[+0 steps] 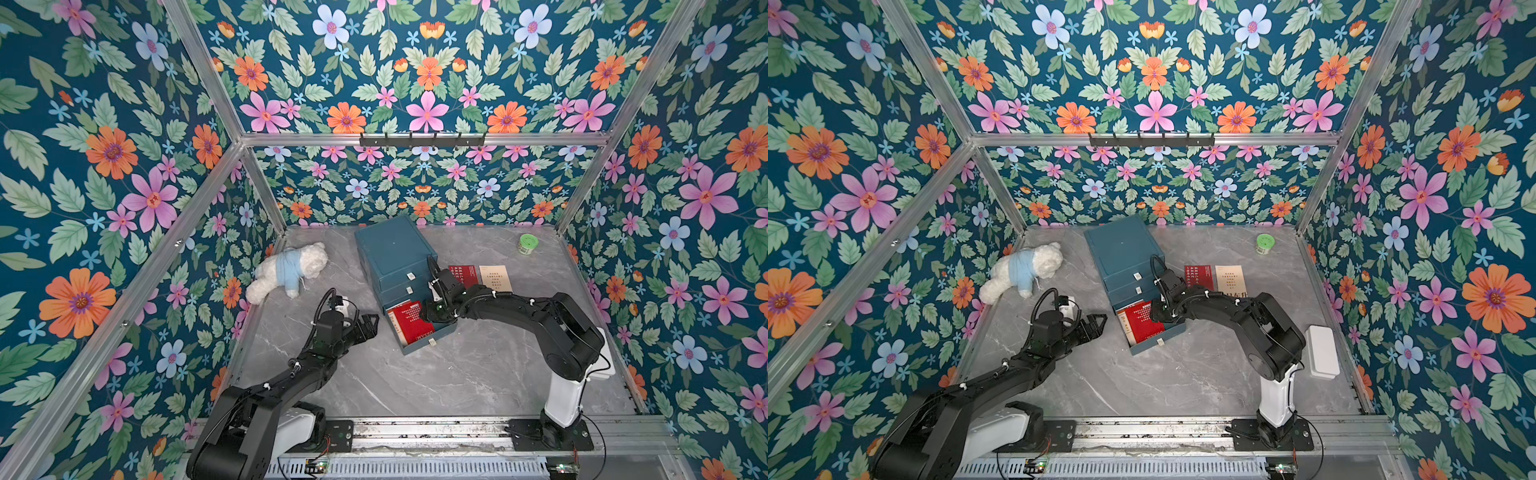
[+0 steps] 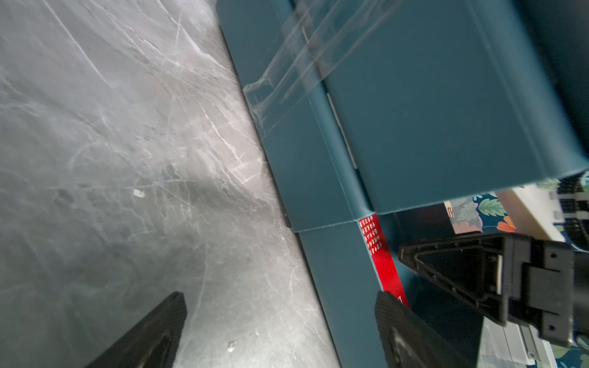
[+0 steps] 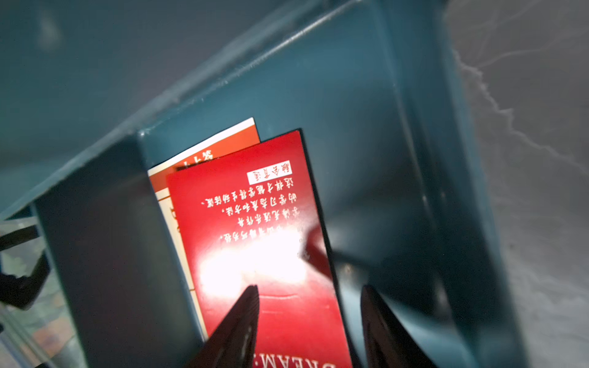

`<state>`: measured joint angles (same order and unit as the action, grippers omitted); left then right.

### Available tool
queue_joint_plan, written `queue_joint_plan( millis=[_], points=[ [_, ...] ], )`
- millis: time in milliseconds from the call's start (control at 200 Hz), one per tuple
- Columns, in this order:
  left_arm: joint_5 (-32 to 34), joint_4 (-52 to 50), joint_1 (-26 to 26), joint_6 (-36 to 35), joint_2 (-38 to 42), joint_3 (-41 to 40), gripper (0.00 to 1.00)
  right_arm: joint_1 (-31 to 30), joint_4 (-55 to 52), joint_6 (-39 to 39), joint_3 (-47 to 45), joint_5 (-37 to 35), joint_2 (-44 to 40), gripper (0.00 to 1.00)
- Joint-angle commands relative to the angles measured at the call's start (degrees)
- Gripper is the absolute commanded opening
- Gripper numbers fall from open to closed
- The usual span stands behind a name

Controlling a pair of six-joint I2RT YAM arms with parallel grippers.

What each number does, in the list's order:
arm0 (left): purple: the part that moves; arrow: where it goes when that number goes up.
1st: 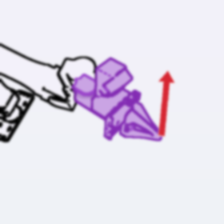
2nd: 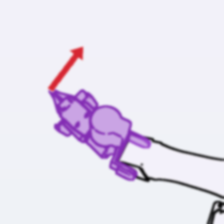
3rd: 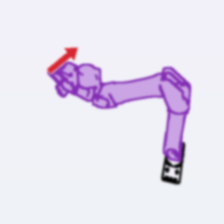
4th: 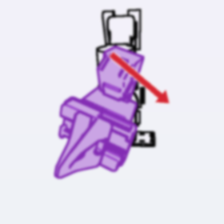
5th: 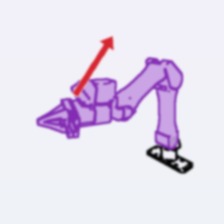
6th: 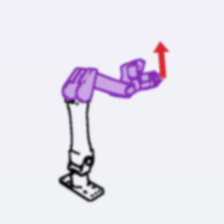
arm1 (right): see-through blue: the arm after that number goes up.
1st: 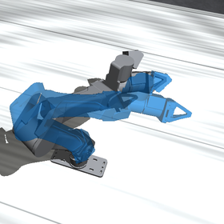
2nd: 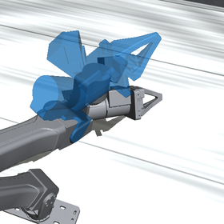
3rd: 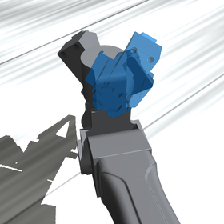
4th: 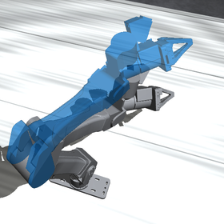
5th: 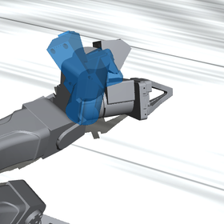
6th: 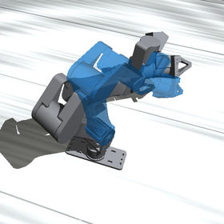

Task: Take the postcards out of the drawer
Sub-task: Pick up the postcard from the drawer.

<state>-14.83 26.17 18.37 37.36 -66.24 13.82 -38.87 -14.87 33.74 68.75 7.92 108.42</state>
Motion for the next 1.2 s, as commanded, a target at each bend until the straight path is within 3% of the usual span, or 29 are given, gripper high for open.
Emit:
queue_joint_plan(
  millis=[0, 150, 400, 730, 1025, 1195],
  points=[
    [-0.1, 2.6, 0.0, 0.6, -0.2, 0.1, 0.96, 0.0, -2.3, -2.5, 1.3, -1.2, 1.3, 0.55],
    [0.1, 2.9, 0.1, 1.2, -0.9, 0.3, 0.95, 0.4, 2.2, -1.8, 0.1, 5.6, 2.4, 0.55],
    [0.5, 2.9, 0.5, 2.2, -2.0, 1.2, 0.95, 3.1, 22.9, 7.6, -8.7, 21.4, 1.3, 0.51],
    [0.6, 2.7, 1.5, 2.6, -3.3, 2.5, 0.95, 5.1, 38.5, 15.2, -14.4, 28.7, 0.3, 0.44],
    [1.3, 2.5, 2.2, 2.7, -4.0, 3.0, 0.95, 5.2, 43.1, 17.9, -15.0, 31.9, 0.7, 0.36],
    [1.4, 2.4, 2.4, 2.5, -4.1, 3.3, 0.95, 5.2, 42.4, 17.9, -15.0, 31.2, 0.7, 0.22]
  ],
)
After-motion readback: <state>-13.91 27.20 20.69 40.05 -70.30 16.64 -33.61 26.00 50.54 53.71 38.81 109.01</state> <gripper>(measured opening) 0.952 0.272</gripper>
